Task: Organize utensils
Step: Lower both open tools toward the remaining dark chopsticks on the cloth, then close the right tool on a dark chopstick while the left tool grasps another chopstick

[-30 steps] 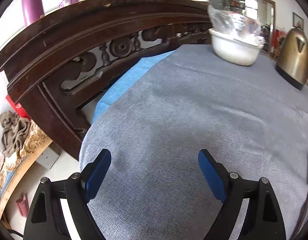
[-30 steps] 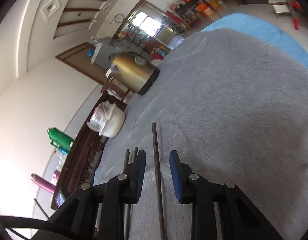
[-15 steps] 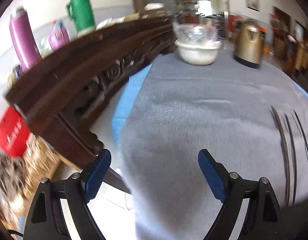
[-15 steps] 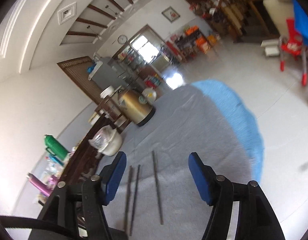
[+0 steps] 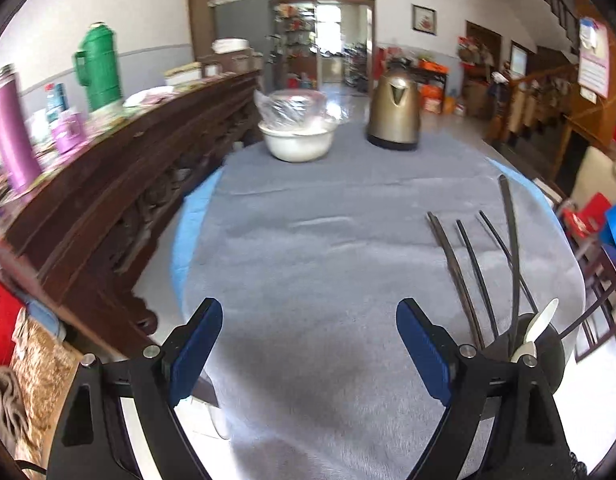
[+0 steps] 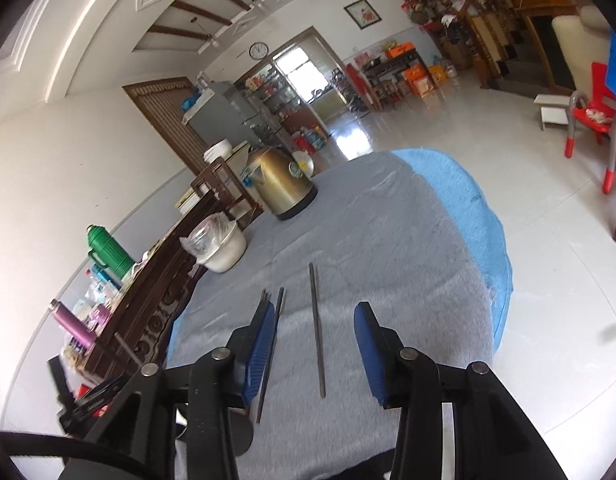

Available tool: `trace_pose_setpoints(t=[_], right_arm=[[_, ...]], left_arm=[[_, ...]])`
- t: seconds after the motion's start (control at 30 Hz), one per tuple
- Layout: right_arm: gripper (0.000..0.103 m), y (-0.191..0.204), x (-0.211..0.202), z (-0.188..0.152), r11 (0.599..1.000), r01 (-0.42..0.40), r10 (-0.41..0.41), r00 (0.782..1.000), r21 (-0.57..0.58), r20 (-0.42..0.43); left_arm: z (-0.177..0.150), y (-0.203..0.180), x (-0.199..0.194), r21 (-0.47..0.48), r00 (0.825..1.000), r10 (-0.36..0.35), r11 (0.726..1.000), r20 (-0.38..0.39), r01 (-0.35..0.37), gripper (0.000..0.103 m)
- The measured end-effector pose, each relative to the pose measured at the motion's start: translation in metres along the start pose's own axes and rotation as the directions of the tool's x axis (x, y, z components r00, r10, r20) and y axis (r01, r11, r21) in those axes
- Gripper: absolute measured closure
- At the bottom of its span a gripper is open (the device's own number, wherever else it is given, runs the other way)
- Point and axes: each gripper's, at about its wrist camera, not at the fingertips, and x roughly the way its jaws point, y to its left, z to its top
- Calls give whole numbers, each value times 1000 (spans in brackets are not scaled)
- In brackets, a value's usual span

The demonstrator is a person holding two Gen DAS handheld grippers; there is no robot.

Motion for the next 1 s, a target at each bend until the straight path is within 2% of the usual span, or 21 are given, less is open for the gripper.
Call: trace_pose_setpoints(t=[0.13, 0.33, 0.47, 0.57, 0.67, 0.77, 0.9, 0.97, 1.0], right_arm=[[57, -6, 12, 3, 1000, -12, 13, 999, 17, -41], [57, -3, 68, 21, 1000, 0, -1, 987, -2, -158], [57, 2, 125, 34, 999, 19, -25, 964, -26, -266], [57, 7, 174, 43, 999, 30, -40, 933, -34, -357], [57, 13, 223, 49, 998, 42, -57, 901, -45, -429], [57, 18, 260, 52, 995, 75, -97, 871, -65, -482], [57, 24, 300, 58, 990, 106, -142, 830, -97, -540], [57, 25, 313, 62, 987, 115, -157, 818, -110, -553], [57, 25, 317, 62, 986, 118, -164, 812, -117, -561]], left_arm=[[16, 5, 36, 3, 996, -52, 999, -67, 52, 14], [43, 27, 92, -127, 978, -126, 986, -165, 106, 14], [62, 17, 124, -122, 961, -164, 983, -222, 139, 14], [78, 0, 144, -90, 946, -194, 980, -258, 176, 14], [92, -20, 165, -94, 918, -258, 966, -301, 240, 20], [103, -42, 188, -102, 881, -314, 949, -355, 297, 28], [111, -69, 221, -100, 834, -346, 936, -430, 337, 28], [113, -80, 234, -116, 808, -368, 927, -461, 356, 28], [115, -85, 240, -119, 800, -374, 924, -469, 363, 28]])
